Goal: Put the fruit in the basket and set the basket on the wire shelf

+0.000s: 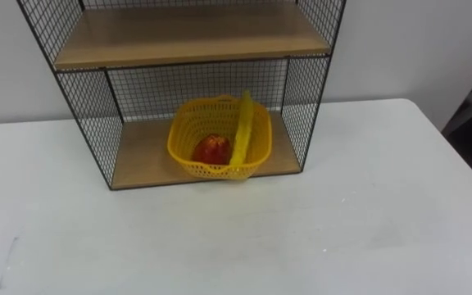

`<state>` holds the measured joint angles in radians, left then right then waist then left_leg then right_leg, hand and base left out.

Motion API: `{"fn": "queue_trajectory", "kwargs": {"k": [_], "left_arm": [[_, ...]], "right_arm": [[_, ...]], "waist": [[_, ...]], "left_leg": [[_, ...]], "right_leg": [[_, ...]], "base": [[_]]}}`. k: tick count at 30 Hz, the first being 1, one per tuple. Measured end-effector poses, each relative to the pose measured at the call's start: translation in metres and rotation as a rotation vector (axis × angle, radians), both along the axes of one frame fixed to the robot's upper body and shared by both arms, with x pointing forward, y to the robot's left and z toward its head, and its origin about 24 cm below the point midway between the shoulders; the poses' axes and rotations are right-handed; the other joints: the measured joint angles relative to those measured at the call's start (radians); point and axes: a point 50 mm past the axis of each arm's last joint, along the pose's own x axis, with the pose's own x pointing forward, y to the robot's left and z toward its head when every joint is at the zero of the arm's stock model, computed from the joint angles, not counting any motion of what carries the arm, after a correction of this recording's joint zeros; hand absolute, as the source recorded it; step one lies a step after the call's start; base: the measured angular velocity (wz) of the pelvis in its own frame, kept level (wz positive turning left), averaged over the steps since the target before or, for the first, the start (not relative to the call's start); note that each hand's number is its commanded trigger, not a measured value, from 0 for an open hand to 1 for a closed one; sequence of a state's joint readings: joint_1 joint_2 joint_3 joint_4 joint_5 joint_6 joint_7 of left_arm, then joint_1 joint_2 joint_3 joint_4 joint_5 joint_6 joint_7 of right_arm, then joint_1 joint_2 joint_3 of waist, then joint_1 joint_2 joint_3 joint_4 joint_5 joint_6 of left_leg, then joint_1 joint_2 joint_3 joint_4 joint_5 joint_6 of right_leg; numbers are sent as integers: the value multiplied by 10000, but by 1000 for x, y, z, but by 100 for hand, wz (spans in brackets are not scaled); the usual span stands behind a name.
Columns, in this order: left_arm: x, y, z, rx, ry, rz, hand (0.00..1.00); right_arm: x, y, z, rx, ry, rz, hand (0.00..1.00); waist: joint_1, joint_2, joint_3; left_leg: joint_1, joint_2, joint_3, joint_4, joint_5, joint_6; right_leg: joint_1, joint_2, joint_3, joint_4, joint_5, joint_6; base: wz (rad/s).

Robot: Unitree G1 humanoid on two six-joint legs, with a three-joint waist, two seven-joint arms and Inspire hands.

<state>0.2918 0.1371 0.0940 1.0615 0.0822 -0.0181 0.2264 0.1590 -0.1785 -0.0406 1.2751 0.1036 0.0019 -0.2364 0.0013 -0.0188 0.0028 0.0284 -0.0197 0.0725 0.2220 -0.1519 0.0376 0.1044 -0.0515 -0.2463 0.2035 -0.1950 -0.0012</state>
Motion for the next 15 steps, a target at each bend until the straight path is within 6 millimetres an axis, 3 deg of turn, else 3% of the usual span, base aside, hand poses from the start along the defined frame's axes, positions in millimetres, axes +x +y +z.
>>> {"fn": "queue_trajectory", "kwargs": {"k": [15], "left_arm": [[-8,-7,-4,-664,714,-225,0]], "right_arm": [[1,7,-2,488,132,631,0]], "waist": [[12,1,7]], "left_leg": [[32,19,65,-14,-1,0]], "right_leg": [[24,6,9,-2,7,6]], "base": [[0]]}}
